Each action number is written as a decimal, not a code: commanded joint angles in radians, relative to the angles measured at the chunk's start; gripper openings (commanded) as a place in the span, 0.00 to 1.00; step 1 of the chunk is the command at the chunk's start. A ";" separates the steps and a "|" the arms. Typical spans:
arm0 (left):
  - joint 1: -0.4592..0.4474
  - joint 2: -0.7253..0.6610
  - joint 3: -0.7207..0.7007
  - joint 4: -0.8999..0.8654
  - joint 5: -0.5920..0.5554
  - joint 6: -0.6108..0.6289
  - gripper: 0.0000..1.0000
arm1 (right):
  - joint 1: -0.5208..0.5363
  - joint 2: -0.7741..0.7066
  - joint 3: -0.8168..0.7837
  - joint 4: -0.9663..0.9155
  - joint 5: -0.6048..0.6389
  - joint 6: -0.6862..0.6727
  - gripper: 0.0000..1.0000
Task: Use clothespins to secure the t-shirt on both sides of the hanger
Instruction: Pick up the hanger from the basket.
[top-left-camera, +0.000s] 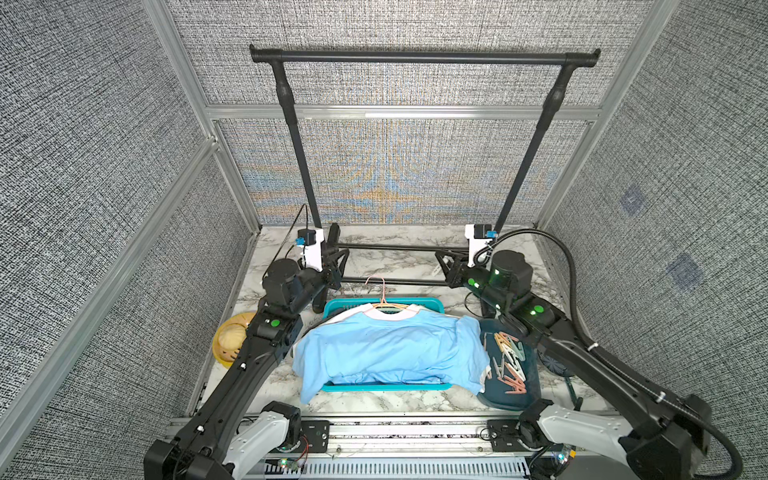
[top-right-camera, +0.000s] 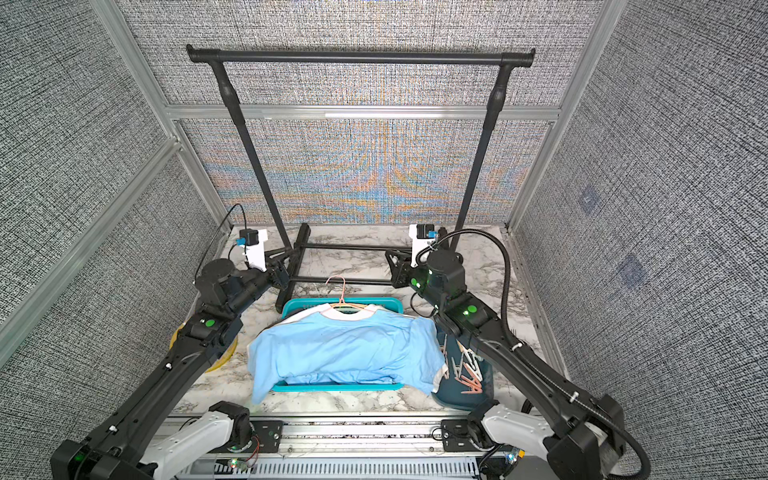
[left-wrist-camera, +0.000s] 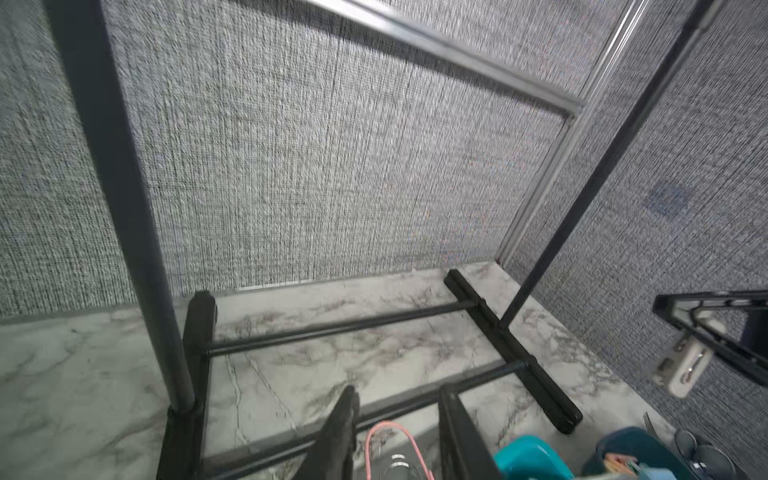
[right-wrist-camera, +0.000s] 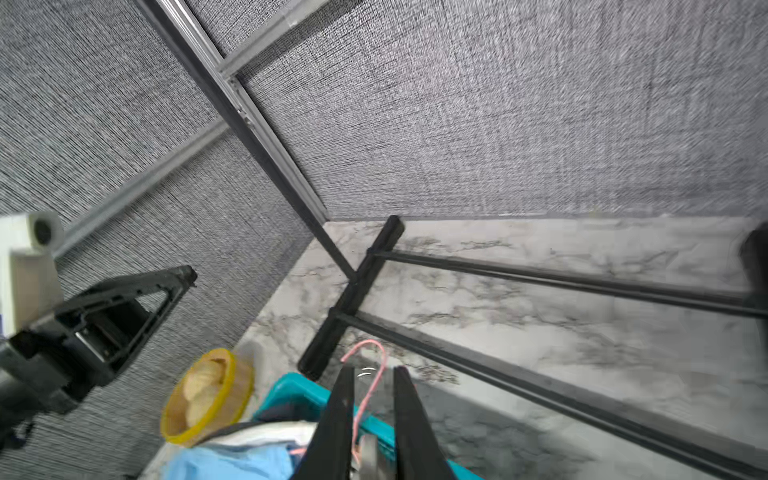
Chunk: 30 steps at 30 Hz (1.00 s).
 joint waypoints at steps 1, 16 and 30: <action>-0.022 0.050 0.092 -0.297 0.018 -0.015 0.30 | -0.001 -0.052 -0.046 -0.087 0.078 -0.205 0.00; -0.287 0.321 0.325 -0.804 -0.197 -0.281 0.29 | -0.118 -0.092 -0.305 0.100 0.020 -0.223 0.00; -0.362 0.627 0.573 -0.907 -0.296 -0.269 0.29 | -0.170 -0.129 -0.394 0.209 0.065 -0.286 0.00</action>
